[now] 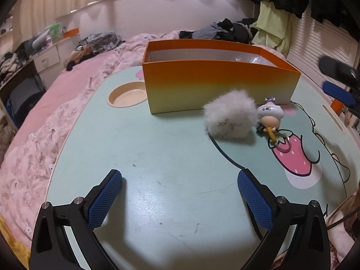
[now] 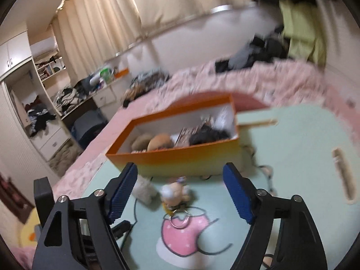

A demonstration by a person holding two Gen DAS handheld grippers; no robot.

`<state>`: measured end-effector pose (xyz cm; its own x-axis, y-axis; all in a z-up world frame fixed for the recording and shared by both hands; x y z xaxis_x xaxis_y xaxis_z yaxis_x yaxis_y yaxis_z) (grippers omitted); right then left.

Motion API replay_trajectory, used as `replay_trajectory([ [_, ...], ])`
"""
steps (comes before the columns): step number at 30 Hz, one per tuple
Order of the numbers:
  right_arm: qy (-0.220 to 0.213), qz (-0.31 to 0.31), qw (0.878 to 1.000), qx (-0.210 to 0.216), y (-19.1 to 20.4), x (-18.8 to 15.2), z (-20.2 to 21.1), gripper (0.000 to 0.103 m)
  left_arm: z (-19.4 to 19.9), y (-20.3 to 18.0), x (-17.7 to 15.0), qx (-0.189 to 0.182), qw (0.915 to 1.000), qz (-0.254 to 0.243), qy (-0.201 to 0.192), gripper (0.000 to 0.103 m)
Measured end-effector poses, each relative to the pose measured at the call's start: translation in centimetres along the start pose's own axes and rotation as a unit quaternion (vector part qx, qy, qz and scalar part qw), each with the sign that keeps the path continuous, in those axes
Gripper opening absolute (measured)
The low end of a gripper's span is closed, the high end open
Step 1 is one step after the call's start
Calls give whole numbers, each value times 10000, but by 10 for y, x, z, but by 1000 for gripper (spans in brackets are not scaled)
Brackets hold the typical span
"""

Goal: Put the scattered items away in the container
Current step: 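Lift the figurine out and release it on the table near the pompom, then reach into the box and grasp the tan plush bun with the left gripper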

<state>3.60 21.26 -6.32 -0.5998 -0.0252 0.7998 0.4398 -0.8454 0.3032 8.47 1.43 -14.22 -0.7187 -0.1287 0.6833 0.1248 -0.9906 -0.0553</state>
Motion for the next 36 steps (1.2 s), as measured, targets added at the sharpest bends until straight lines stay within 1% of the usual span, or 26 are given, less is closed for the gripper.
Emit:
replay_trajectory([
  [1, 25, 36, 10000, -41, -2, -3, 3, 78, 0, 0, 0, -3, 10000, -9, -2, 102],
  [2, 139, 73, 9999, -61, -3, -8, 4, 78, 0, -1, 0, -10, 10000, -17, -2, 103],
  [5, 709, 218, 9971, -179, -6, -32, -3, 78, 0, -3, 0, -27, 10000, -45, -6, 103],
  [7, 967, 357, 9941, -338, -5, -48, -9, 78, 1, -3, 0, -37, 10000, -57, -5, 103],
  [10, 1182, 467, 9904, -540, -5, -61, -17, 78, 0, -4, 0, -58, 10000, -72, -1, 103],
  [12, 1213, 618, 9869, -871, -7, -65, -19, 79, 0, -4, 0, -81, 9999, -74, 9, 103],
  [14, 1222, 798, 9811, -1267, -8, -67, -22, 84, 0, -5, 1, -75, 9999, -77, 9, 103],
  [15, 1250, 877, 9773, -1471, -8, -68, -24, 90, 0, -4, 1, -77, 9999, -78, 11, 103],
  [16, 1297, 941, 9739, -1610, -8, -69, -26, 98, 0, -4, 0, -79, 9999, -79, 12, 103],
  [17, 1340, 984, 9721, -1656, -9, -72, -28, 103, 0, -4, 0, -80, 9999, -79, 12, 103],
  [27, 1349, 998, 9722, -1632, -10, -73, -27, 103, -1, -6, 2, -115, 9999, -120, 37, 103],
  [33, 1342, 998, 9725, -1620, -9, -72, -26, 103, -1, -10, 8, -349, 9983, -397, 228, 102],
  [36, 1338, 1002, 9727, -1608, -10, -72, -26, 103, 11, -10, 24, -375, 9980, -509, 46, 102],
])
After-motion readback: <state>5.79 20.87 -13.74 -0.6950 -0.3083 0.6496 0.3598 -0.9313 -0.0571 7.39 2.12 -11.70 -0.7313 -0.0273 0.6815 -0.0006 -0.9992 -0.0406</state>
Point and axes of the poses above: each gripper's, at about its wrist camera, not at the fingertips, and z roughly against the way its jaws point, y to its left, x to its top, the point moved 5 cm from there along -z, roughly the way its jaws point, and after that the axes turned 3 degrees about -x, right-handed, at the moved point
